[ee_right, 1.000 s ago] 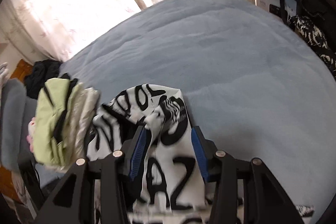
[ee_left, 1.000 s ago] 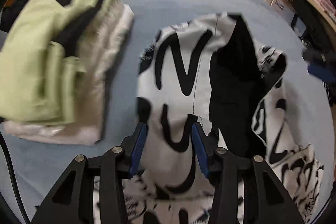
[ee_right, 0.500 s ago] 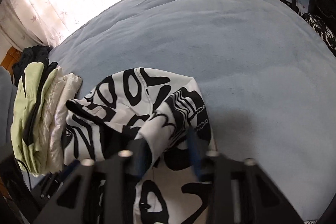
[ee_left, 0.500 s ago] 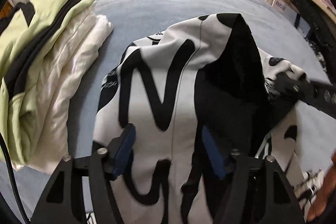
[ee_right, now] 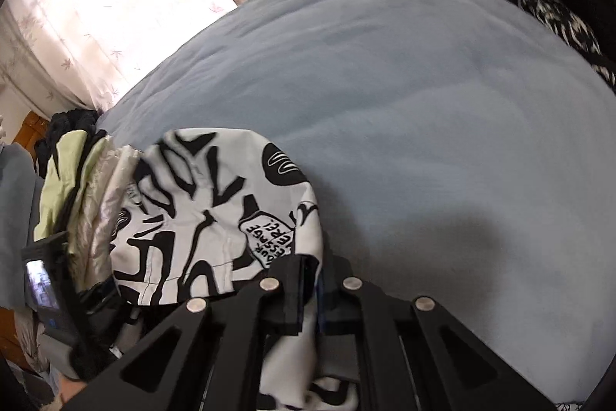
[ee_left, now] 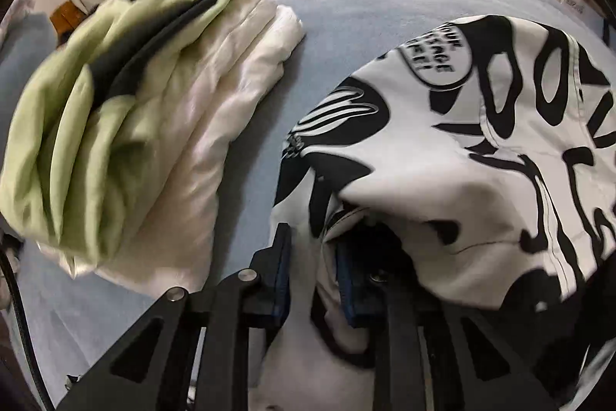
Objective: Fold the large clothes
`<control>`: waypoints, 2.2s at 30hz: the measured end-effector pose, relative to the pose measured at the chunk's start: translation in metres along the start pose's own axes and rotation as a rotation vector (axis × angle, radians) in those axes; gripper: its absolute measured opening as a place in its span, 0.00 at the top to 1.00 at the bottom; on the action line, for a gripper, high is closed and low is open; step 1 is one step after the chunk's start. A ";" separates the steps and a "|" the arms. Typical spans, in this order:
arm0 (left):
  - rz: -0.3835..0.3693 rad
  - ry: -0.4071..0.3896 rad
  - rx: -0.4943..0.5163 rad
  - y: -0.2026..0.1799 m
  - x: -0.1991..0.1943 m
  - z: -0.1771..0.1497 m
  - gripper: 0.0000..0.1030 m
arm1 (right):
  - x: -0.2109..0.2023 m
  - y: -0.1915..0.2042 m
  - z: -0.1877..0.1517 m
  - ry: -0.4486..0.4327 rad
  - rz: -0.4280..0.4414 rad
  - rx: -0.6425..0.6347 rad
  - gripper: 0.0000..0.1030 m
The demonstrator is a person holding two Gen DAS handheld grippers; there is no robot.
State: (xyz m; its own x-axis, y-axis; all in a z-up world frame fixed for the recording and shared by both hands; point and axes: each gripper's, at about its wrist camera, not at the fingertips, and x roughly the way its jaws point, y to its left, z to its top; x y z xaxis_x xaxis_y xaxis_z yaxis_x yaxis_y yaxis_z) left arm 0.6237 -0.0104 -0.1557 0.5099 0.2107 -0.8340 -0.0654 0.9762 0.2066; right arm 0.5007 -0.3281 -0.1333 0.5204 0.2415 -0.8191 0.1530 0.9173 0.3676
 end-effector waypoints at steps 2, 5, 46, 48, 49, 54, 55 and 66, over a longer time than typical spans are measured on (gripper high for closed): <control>-0.046 0.005 0.021 0.008 -0.002 -0.007 0.79 | 0.014 -0.007 -0.006 0.059 0.014 0.030 0.93; -0.121 0.007 0.022 0.022 -0.006 -0.011 0.79 | 0.012 -0.015 -0.007 0.077 0.094 0.082 0.92; -0.408 0.079 -0.070 0.104 -0.097 -0.135 0.75 | -0.174 0.104 -0.182 -0.341 0.233 -0.882 0.93; -0.430 0.091 -0.062 0.110 -0.109 -0.158 0.75 | -0.174 0.096 -0.215 -0.292 0.177 -0.932 0.92; -0.452 0.096 -0.060 0.114 -0.116 -0.170 0.75 | -0.173 0.089 -0.230 -0.264 0.147 -0.942 0.92; -0.535 0.132 -0.032 0.125 -0.142 -0.216 0.74 | -0.167 0.059 -0.266 -0.158 0.065 -0.810 0.90; -0.546 0.134 -0.014 0.125 -0.147 -0.222 0.74 | -0.168 0.056 -0.268 -0.143 0.063 -0.768 0.89; -0.681 0.107 -0.075 0.146 -0.188 -0.257 0.66 | -0.178 0.064 -0.294 0.004 0.354 -0.297 0.57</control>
State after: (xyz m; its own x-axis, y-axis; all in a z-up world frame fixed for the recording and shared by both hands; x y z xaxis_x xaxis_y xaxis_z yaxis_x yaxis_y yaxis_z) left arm 0.2975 0.1056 -0.1000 0.3715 -0.4506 -0.8117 0.1780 0.8927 -0.4141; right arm 0.1707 -0.2190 -0.0941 0.4942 0.5571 -0.6674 -0.2812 0.8289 0.4836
